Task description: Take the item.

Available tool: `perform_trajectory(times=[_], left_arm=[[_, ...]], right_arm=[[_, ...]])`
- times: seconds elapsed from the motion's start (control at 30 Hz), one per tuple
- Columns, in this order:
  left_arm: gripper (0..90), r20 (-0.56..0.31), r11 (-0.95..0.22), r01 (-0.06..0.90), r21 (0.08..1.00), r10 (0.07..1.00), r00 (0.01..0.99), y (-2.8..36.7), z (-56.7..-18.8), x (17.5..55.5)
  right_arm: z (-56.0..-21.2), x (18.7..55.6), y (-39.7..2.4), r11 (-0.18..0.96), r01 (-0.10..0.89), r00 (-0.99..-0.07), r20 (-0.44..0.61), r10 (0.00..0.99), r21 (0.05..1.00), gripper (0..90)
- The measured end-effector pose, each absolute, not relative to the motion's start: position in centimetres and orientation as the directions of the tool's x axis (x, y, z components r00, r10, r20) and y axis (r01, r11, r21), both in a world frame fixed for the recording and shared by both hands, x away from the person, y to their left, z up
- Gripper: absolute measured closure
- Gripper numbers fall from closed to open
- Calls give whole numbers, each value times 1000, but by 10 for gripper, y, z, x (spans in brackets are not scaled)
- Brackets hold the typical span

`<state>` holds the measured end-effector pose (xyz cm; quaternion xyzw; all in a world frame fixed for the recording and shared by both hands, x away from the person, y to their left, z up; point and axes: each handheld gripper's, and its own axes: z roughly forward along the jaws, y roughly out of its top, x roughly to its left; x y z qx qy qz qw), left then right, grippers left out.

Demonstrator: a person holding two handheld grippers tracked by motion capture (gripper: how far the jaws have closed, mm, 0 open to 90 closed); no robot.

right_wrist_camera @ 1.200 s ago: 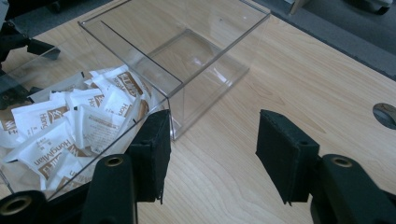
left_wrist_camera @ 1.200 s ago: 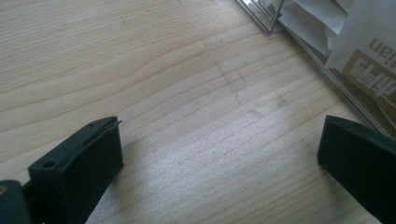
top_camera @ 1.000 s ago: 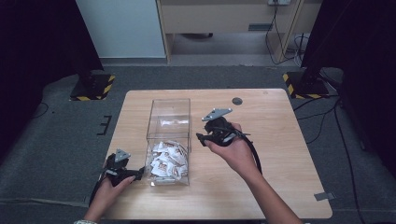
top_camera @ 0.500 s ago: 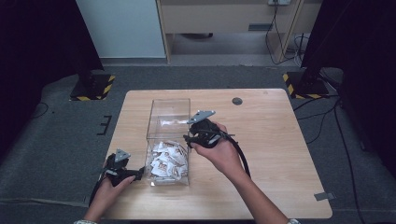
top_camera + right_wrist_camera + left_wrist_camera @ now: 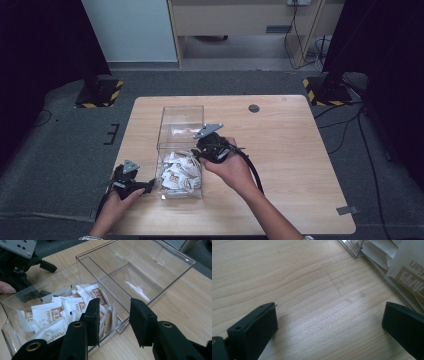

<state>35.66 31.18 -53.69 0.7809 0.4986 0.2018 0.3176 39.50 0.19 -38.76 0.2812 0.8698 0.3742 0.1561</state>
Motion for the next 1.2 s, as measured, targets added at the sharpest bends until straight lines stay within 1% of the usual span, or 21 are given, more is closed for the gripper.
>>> perform_trajectory(times=[0.2, 0.33, 0.87, 1.2], left_arm=[[0, -2, -301, 651, 697, 907, 422, 312, -537, 357], [0, -2, -301, 651, 697, 907, 422, 312, -537, 357], [0, -2, -302, 650, 697, 906, 423, 312, -537, 357], [0, -2, -302, 651, 697, 906, 423, 312, -537, 357]], right_arm=[[-394, 389, 11, 573, 365, -813, -49, 581, 734, 637], [-400, 385, 15, 591, 355, -822, -60, 567, 724, 634], [-423, 374, 28, 629, 352, -851, -42, 523, 693, 645], [-432, 371, 33, 657, 344, -860, -56, 508, 671, 650]])
